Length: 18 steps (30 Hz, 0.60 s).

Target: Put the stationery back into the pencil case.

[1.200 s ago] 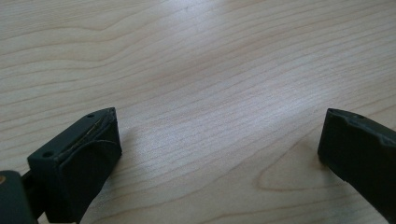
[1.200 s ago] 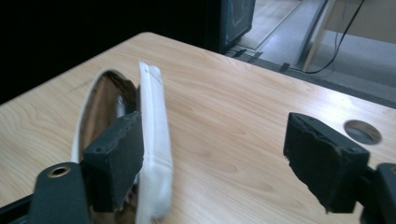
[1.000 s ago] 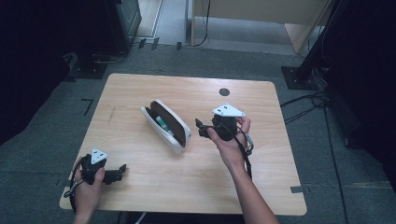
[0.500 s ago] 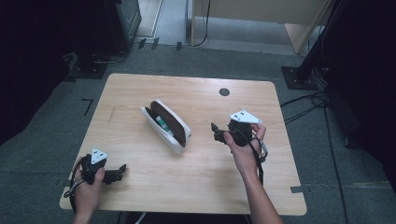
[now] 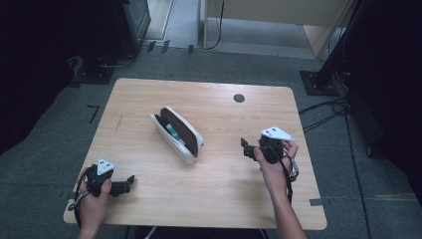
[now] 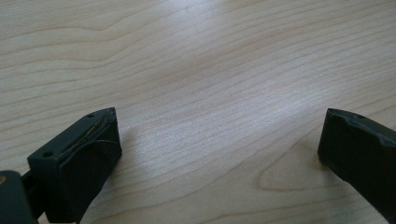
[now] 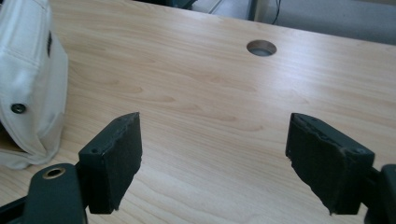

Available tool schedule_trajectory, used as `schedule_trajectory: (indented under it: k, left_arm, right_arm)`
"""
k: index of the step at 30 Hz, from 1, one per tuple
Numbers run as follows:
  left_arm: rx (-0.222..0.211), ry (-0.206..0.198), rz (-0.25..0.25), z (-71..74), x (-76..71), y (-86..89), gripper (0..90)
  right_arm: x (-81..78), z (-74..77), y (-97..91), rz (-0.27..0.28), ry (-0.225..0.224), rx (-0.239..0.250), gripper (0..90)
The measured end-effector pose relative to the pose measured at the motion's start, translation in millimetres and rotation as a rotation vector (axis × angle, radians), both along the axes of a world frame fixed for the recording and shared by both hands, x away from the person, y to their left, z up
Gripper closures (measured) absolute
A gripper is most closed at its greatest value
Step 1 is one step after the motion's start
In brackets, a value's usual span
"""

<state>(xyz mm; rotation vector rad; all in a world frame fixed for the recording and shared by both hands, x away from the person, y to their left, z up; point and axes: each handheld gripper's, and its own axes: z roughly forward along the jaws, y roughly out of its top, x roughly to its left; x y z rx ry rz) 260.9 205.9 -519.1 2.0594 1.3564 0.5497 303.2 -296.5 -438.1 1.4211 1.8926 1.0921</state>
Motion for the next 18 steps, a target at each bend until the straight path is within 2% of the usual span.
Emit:
schedule_trajectory:
  k: [11, 14, 18]
  left_arm:
    - [0.001, 0.001, 0.0, 0.1, 0.0, 0.0, 0.0]
    - [0.0, 0.002, 0.024, 0.1, 0.5, -2.4, 0.0]
    - [0.0, 0.001, 0.025, 0.1, 0.6, -2.6, 0.0]
  right_arm:
    - [-13.5, -26.7, -30.6, -0.059, 0.054, -0.014, 18.4]
    - [-17.2, -34.2, -39.3, -0.076, 0.066, -0.017, 18.7]
    - [-21.4, -44.2, -49.2, -0.096, 0.084, -0.024, 18.9]
